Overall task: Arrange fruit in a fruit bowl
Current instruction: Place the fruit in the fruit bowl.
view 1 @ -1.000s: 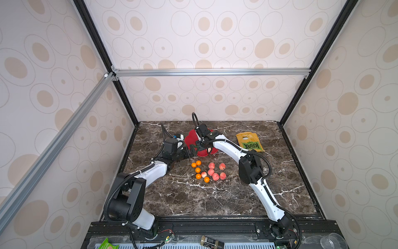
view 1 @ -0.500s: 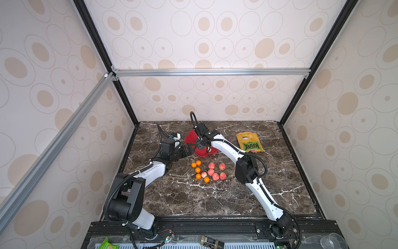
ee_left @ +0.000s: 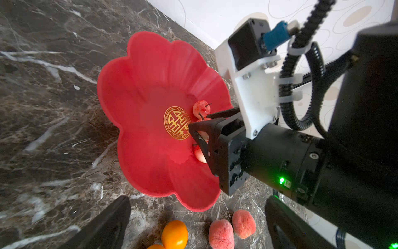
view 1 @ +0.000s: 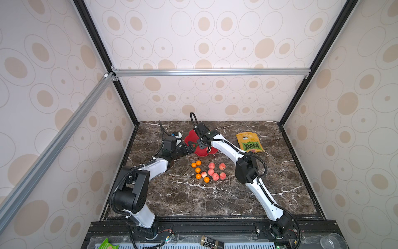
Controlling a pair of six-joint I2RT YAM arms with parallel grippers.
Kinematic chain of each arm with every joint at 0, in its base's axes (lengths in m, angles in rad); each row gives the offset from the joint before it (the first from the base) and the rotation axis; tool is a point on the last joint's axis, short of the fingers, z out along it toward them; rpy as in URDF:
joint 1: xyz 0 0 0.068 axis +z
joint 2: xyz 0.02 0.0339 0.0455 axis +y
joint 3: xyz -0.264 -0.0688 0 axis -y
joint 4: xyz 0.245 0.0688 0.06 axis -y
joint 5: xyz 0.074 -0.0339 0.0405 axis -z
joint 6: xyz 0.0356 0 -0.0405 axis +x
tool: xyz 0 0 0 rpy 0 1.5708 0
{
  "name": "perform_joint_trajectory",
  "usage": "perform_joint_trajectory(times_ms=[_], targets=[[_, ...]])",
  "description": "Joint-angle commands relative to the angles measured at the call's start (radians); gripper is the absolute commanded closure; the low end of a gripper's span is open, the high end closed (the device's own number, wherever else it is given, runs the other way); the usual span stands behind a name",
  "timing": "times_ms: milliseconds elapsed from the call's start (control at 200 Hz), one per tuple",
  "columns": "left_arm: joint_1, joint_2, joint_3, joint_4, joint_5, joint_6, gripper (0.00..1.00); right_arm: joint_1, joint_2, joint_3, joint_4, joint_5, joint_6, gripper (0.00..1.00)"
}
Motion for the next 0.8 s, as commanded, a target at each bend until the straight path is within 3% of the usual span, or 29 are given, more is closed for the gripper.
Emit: perform_joint_trajectory(times_ms=[0,795], targets=[[0.007,0.011,0.041,0.009,0.011,-0.004,0.02,0.005,0.026,-0.007,-0.034,0.031,-0.01,0.62],[0.007,0.02,0.033,0.013,0.013,0.003,0.02,0.002,0.054,-0.015,-0.04,0.029,-0.003,0.6]])
